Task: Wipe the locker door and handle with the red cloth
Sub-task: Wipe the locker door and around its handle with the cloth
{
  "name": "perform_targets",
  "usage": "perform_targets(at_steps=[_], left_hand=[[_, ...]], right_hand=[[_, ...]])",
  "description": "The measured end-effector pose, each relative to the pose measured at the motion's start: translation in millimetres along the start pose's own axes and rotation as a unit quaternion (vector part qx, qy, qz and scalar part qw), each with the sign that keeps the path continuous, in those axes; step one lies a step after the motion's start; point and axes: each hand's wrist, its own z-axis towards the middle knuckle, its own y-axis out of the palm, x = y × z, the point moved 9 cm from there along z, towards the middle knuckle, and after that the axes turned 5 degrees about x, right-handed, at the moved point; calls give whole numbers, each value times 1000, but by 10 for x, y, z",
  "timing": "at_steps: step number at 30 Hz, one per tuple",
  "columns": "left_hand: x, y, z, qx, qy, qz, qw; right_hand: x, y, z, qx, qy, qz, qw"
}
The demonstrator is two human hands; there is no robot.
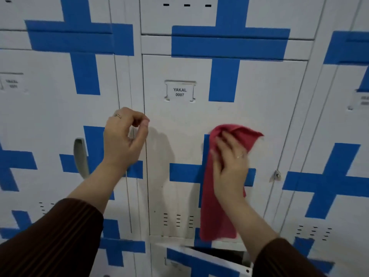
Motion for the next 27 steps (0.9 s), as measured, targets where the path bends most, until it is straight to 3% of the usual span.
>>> perform_targets(at_steps=[3, 9, 14, 18, 21, 27], left_hand=[[-85, 49, 48, 1, 31, 13, 999], [-164, 184, 53, 5, 51, 22, 998], [-209, 151, 239, 42, 62, 53, 996], [-288, 146, 264, 48, 45, 89, 994], [-319, 213, 255, 27, 39, 131, 990], [-382, 374, 272, -70, 24, 222, 972]], right_hand=[[46, 158, -189, -63, -64, -78, 993], [-160, 153, 518, 1, -93, -125, 988], [-152, 214, 349, -55, -137, -198, 969], [58, 38, 570, -13, -83, -193, 978], [-63, 88, 821, 43, -65, -158, 984], [-261, 397, 432, -59, -164, -209, 962]])
